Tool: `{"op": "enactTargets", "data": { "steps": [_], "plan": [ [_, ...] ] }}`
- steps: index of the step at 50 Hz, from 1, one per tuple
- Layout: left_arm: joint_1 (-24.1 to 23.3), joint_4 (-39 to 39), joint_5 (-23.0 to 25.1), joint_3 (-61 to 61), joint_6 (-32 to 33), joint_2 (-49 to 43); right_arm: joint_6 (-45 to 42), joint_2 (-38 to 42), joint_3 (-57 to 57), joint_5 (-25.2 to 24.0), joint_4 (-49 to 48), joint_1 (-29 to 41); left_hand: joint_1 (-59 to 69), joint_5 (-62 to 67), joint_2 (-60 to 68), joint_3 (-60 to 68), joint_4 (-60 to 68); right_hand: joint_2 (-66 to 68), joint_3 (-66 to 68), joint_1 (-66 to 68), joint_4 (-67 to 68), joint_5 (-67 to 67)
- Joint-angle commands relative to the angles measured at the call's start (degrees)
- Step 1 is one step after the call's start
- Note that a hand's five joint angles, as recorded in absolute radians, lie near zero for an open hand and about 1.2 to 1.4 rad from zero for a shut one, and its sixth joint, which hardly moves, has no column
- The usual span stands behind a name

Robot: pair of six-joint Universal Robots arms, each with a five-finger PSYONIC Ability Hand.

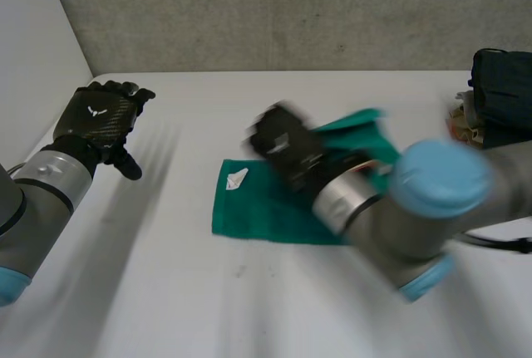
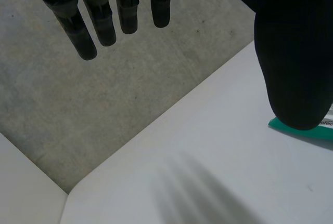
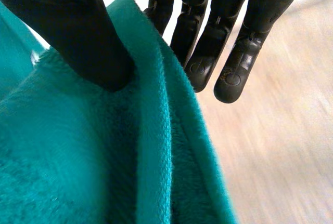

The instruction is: Fold the laundry.

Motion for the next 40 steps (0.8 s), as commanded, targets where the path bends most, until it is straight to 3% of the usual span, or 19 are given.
{"op": "enactTargets", "data": {
  "steps": [1,3,5,6,9,12,16,23,31,40],
  "plan": [
    [-0.05,0.43,0.03,0.02,-0.42,-0.52,-0.7,14.77,-6.99,-2.7,-3.42,9.23,0.66,-1.05,-0.44,-0.81,-0.19,11.86,11.97,22.92,11.8,13.95],
    [-0.05,0.52,0.03,0.28,-0.42,-0.87,-0.7,15.5,-7.44,-2.17,-3.59,9.59,0.5,-1.22,-0.61,-0.98,-0.36,-12.33,-12.23,-1.28,-12.39,-10.25],
    [-0.13,0.52,-0.06,0.72,-0.42,-0.96,-0.35,14.62,-7.26,-0.95,-3.51,9.33,0.5,-1.22,-0.61,-0.98,-0.36,-50.31,-50.21,-39.26,-50.37,-48.23],
    [-0.4,0.43,-0.06,1.16,-0.42,-1.05,0.26,13.58,-6.74,0.97,-3.42,8.98,0.5,-1.22,-0.61,-0.98,-0.36,-58.14,-58.03,-47.08,-58.2,-56.05],
    [-1.54,0.52,-0.06,2.13,-0.42,-1.05,4.02,8.5,-4.46,7.73,-2.8,8.8,0.5,-1.22,-0.61,-0.98,-0.36,-58.14,-58.03,-47.08,-58.2,-56.05],
    [-2.85,0.61,-0.06,3.7,-0.42,-1.14,10.27,2.77,-1.29,11.18,-2.28,7.84,0.33,-1.39,-0.78,-1.15,-0.52,-58.14,-58.03,-47.08,-58.2,-56.05],
    [-4.52,0.61,-0.06,5.38,-0.59,-2.01,20.29,-3.92,2.93,11.36,2.9,1.34,0.49,-1.22,-0.61,-0.98,-0.36,-58.14,-58.03,-47.08,-58.2,-56.05],
    [-11.82,0.61,-0.15,9.95,-2.43,-8.07,32.16,-6.65,5.92,12.06,18.26,-7.45,0.66,-1.05,-0.44,-0.81,-0.19,-58.14,-58.03,-47.08,-58.2,-56.05],
    [-20.42,0.52,-0.15,16.09,-2.88,-19.83,31.83,-5.69,10.14,11.63,20.05,-13.88,1.17,-0.55,0.07,-0.31,0.32,-51.33,-51.22,-40.27,-51.39,-49.25],
    [-22.64,0.43,-0.85,24.45,-2.17,-33.12,30.06,-3.58,11.28,11.37,16.1,-13.88,1.67,-0.05,0.57,0.2,0.82,-48.13,-48.02,-37.07,-48.19,-46.05]
  ]
}}
